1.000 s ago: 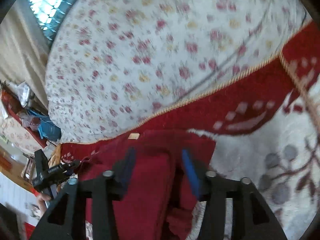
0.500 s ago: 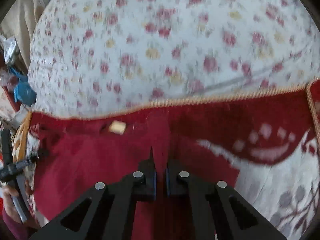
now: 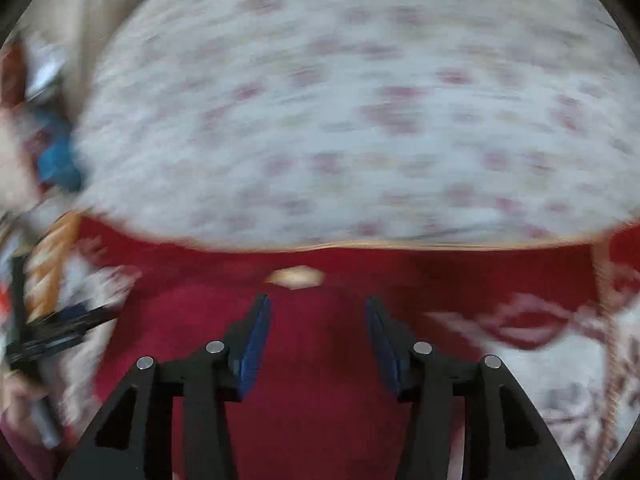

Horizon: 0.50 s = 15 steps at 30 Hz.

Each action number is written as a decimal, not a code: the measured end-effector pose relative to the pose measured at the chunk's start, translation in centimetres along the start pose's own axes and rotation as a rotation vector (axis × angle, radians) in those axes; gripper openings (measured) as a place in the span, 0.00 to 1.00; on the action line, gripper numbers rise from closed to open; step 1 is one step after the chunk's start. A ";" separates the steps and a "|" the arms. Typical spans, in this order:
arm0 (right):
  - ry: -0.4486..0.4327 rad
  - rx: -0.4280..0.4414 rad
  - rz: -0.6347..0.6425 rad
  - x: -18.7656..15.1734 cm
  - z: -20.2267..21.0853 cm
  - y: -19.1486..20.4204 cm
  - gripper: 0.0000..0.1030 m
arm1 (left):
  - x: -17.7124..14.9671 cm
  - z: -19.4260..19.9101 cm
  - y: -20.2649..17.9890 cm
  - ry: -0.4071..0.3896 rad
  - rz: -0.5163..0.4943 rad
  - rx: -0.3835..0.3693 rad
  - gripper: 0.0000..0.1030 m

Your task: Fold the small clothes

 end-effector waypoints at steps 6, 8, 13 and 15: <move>0.107 0.113 0.132 -1.0 -9.6 10.0 0.52 | -3.0 -0.1 0.8 0.085 0.000 -0.051 0.81; 0.131 0.113 0.165 -1.0 -12.6 11.7 0.52 | -3.8 -0.1 1.2 0.095 0.001 -0.062 0.81; 0.175 0.026 0.147 -0.5 -19.9 13.2 0.52 | -4.4 -0.6 1.9 0.117 -0.012 -0.075 0.81; 0.184 0.021 0.125 -0.6 -20.8 12.9 0.52 | -4.3 -0.7 2.3 0.117 0.014 -0.088 0.81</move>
Point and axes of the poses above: each gripper's, at about its wrist camera, not at the fingertips, and z roughly against the way its jaws point, y to its left, x to its top, the point moved 1 cm from there along -z, roughly the way its jaws point, and after that the axes turned 6 degrees about -y, right-handed, at the moved point
